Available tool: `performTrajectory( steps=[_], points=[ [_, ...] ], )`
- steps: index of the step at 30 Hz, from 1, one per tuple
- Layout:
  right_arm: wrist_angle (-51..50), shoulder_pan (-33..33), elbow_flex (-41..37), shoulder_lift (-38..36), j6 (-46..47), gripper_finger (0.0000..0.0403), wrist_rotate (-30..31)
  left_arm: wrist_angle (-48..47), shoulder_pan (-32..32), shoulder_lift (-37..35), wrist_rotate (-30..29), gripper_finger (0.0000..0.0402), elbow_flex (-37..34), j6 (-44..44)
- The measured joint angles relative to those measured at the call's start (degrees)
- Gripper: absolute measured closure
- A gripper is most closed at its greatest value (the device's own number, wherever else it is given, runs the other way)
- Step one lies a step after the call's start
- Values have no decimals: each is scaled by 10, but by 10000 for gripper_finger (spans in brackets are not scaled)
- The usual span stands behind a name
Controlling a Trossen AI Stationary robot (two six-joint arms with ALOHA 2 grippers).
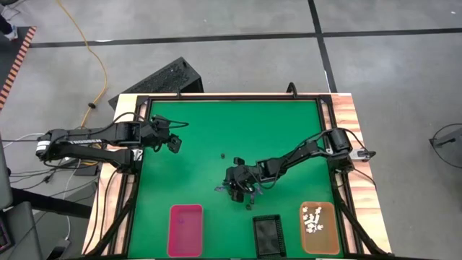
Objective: Sort Halloween decoration
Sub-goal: Put the violet witch hat toy into the red organizing bin
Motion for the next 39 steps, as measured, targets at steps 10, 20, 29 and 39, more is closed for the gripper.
performTrajectory(
  steps=[10,20,29,39],
  points=[
    [1,0,0,0,4,389,-2,0,0,0,-7,183,0,0],
    [-42,0,58,-2,-2,389,-2,0,0,0,-7,183,0,0],
    [-55,17,169,2,-64,389,-33,0,0,0,-8,183,0,0],
    [-104,61,385,145,-105,386,-155,-1,0,0,-8,183,0,0]
  ],
)
